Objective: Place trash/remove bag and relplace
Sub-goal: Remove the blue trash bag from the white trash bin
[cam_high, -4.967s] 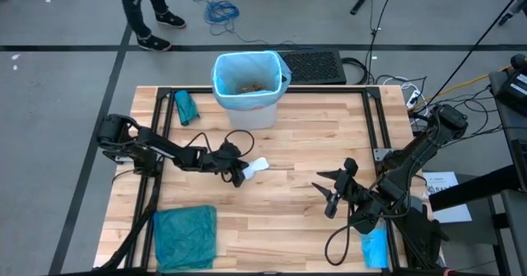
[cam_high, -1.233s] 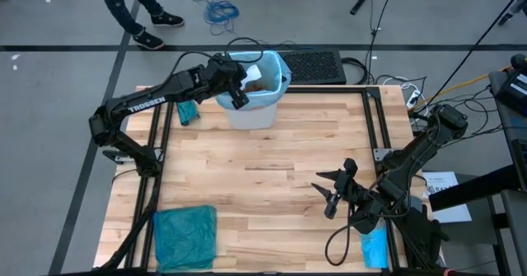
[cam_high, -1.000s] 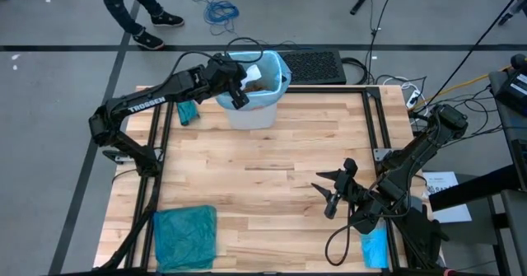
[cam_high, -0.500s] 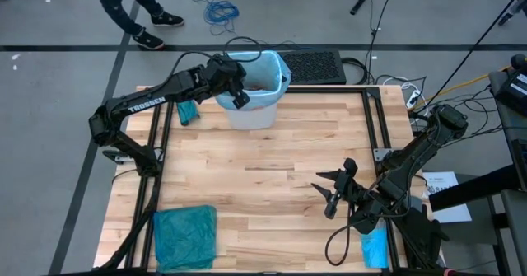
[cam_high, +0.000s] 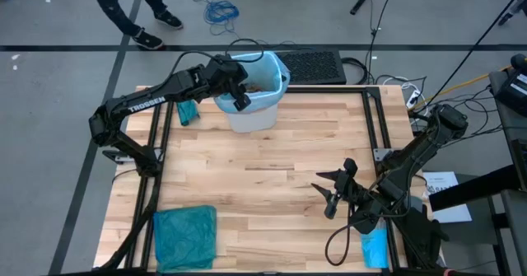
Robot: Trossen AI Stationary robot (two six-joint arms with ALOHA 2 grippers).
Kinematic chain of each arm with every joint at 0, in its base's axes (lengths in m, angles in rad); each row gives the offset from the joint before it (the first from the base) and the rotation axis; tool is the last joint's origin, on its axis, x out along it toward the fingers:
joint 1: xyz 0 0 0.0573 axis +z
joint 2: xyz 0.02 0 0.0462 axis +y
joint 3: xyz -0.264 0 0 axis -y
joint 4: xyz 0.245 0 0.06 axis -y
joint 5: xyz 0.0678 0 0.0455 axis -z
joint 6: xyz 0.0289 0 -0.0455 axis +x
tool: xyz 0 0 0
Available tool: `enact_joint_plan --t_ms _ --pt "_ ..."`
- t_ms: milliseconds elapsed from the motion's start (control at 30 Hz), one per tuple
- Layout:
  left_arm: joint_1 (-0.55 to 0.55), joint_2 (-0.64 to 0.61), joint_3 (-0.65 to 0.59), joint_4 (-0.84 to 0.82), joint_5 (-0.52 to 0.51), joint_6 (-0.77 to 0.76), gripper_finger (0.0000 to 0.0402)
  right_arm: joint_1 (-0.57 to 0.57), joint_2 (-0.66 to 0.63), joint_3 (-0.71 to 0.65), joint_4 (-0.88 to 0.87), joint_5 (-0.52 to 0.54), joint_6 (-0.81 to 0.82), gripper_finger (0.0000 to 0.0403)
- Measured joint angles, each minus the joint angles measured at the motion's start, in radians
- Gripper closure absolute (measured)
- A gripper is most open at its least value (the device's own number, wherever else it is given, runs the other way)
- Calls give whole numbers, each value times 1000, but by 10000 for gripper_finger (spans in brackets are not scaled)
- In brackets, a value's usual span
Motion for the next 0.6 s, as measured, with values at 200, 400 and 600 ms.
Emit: enact_joint_plan --t_ms 200,400,600 --pt "-12 -35 66 5 62 -2 249 0 0 0 0 4 -6 243" --pt "-60 -114 89 -22 69 -76 249 -12 1 0 0 5 -11 243" --pt "-158 -183 48 -155 80 -222 249 -53 57 0 39 5 38 243"
